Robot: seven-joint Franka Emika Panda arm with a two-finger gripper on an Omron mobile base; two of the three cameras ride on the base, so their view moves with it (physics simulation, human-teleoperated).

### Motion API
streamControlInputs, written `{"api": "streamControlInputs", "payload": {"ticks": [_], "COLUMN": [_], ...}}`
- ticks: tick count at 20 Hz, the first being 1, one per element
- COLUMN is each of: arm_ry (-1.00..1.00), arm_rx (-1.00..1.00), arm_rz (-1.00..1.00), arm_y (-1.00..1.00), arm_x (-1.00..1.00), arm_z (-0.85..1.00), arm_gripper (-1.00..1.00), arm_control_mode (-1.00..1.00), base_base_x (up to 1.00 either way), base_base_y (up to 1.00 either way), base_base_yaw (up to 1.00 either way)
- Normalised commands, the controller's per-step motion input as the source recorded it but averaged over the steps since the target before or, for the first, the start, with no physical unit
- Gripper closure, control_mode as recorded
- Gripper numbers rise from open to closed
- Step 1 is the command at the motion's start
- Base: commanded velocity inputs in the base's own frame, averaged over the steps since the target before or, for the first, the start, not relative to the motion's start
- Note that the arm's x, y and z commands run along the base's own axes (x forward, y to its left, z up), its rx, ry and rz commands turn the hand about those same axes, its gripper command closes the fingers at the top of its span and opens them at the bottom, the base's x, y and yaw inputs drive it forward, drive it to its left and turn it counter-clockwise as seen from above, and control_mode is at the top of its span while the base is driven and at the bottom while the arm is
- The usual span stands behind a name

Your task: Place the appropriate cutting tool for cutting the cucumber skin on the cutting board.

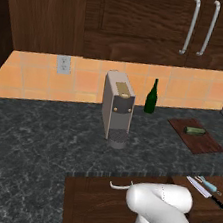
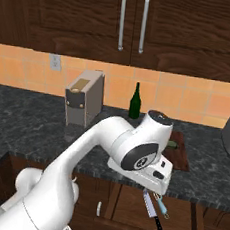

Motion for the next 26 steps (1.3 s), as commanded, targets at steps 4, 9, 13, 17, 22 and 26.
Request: {"api": "streamControlInputs", "payload": {"ticks": [4,9,13,17,22,26], "arm_ry": [0.25,0.03,0.01,0.06,0.0,0.01], "arm_rx": [0.12,0.01,-0.05,0.0,0.01,0.0], "arm_rz": [-0.03,0.0,0.03,0.03,0.05,0.07], "arm_y": [-0.82,-0.21,0.0,-0.07,-0.35,-0.29], "arm_x": [-0.05,0.3,0.28,0.51,0.21,0.0], "arm_z": [-0.61,-0.6,-0.9,-0.87,-0.76,-0.72], "arm_gripper": [-1.0,-1.0,-1.0,-1.0,-1.0,-1.0], "arm_control_mode": [-1.0,-1.0,-1.0,-1.0,-1.0,-1.0], "base_base_x": [0.0,0.0,0.0,0.0,0.0,0.0], "base_base_y": [0.0,0.0,0.0,0.0,0.0,0.0], "base_base_yaw": [0.0,0.0,0.0,0.0,0.0,0.0]}}
